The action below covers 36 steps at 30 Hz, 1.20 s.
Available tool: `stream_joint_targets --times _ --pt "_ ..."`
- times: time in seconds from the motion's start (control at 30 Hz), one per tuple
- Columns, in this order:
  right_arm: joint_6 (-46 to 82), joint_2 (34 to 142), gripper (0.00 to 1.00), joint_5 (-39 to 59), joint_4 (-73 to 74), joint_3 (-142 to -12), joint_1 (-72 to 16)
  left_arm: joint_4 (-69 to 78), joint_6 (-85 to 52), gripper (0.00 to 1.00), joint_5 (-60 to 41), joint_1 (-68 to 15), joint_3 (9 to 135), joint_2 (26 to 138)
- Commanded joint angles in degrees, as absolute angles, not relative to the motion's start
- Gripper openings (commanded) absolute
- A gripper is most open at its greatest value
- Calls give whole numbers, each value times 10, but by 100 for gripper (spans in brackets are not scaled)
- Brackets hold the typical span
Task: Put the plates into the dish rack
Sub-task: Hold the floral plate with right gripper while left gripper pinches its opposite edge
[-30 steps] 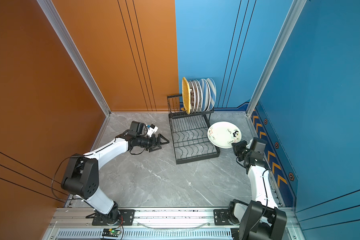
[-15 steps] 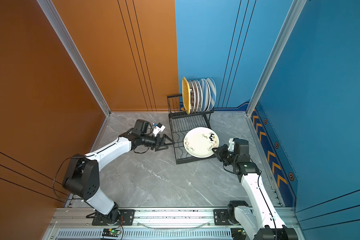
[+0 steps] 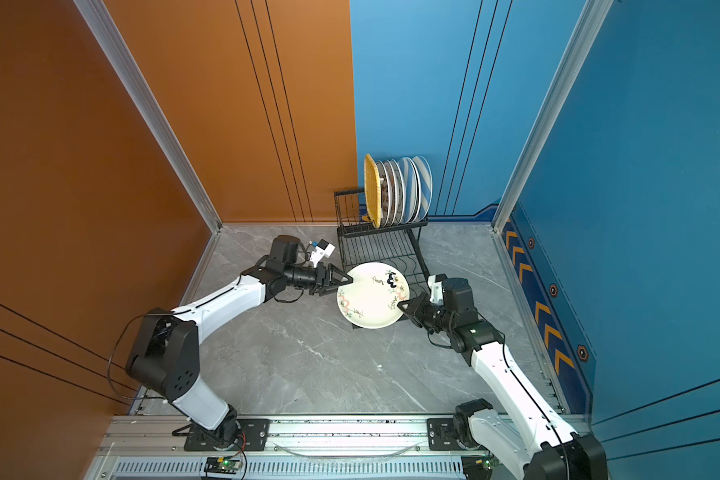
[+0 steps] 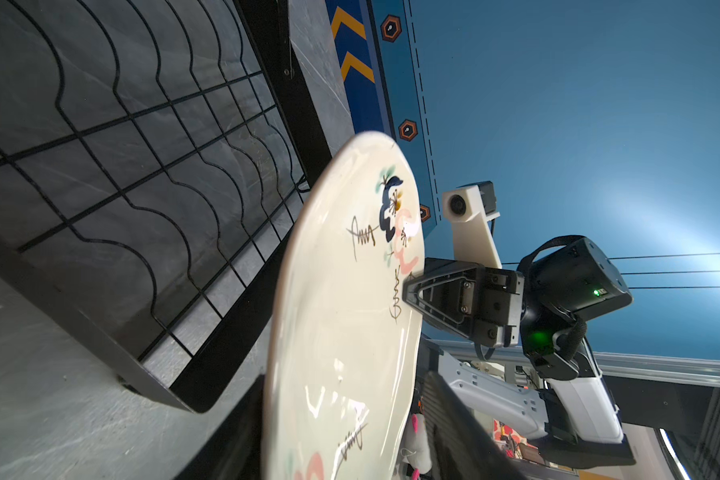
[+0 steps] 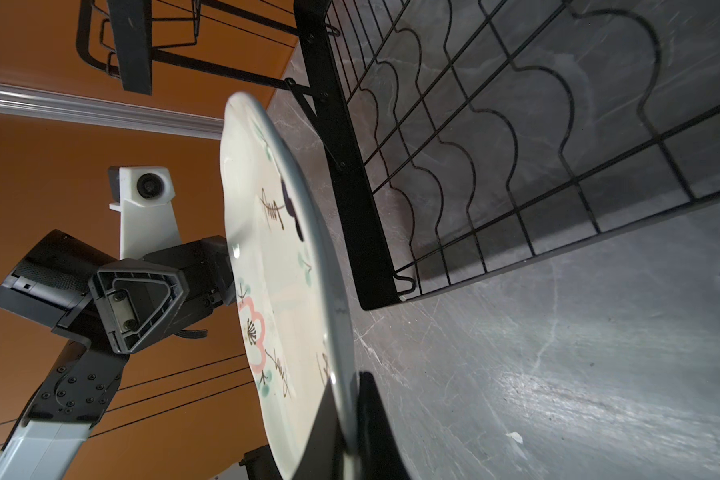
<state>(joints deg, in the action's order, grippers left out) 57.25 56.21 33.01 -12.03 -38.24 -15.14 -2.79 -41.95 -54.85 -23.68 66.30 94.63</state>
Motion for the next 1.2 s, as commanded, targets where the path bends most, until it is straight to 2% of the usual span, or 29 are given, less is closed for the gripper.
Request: stream_joint_targets --times 0.0,0.43,0.47,0.6,0.73,1.0,1.17 --pt "579 571 0 355 -32 -425 -165 -13 -424 52 -569 -246 657 932" --pt "571 628 0 400 17 -457 -179 22 -455 2 -565 -241 629 911" --pt "573 631 5 405 26 -457 -179 22 -456 0 -566 -239 628 909" --pt "583 645 22 424 68 -460 -178 27 -460 0 -578 -237 623 907" --pt "589 670 35 444 106 -470 -179 38 -471 0 -593 -235 618 904" --pt "592 714 36 466 153 -498 -174 39 -474 0 -611 -230 614 900" --pt "595 732 32 468 170 -511 -171 39 -476 0 -616 -225 607 897"
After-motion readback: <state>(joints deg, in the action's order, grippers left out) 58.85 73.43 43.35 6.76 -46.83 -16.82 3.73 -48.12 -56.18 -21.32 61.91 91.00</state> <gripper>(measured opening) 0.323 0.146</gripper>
